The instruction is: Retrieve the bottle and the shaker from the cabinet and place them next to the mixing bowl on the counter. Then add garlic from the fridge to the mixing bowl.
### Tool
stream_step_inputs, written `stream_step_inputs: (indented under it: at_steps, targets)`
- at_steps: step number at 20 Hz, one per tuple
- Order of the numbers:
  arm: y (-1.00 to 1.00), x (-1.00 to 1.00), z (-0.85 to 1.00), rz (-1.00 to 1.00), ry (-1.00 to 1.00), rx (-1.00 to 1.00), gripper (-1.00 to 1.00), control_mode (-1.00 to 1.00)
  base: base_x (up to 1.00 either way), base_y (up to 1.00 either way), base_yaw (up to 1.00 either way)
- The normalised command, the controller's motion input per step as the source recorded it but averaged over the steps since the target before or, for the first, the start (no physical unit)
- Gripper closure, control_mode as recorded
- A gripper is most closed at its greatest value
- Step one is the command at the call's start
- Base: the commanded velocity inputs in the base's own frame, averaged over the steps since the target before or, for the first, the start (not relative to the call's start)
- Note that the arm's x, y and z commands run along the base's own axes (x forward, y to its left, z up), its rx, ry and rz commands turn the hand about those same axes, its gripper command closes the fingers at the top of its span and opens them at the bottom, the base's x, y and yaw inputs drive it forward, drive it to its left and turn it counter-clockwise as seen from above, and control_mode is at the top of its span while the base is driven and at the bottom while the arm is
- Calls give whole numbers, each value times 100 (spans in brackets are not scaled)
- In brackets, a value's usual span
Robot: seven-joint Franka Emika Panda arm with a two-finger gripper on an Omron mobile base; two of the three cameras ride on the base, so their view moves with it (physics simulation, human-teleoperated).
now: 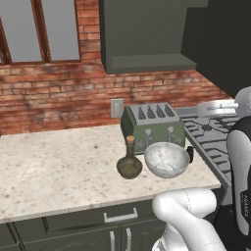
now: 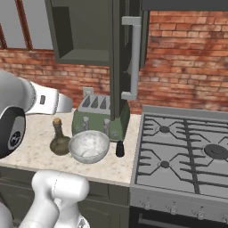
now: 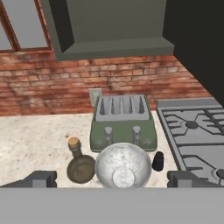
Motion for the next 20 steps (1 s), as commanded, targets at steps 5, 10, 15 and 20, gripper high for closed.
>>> stream_step_inputs:
  at_steps: [5,10,15,20]
  targets:
    - [0,0,0,0,0,0,-100,-100,0,0,0]
    - [0,0,0,0,0,0,-100,-100,0,0,0]
    - [0,0,0,0,0,0,-100,100,-16,0,0]
    - [0,0,0,0,0,0,-100,100,-95,5,0]
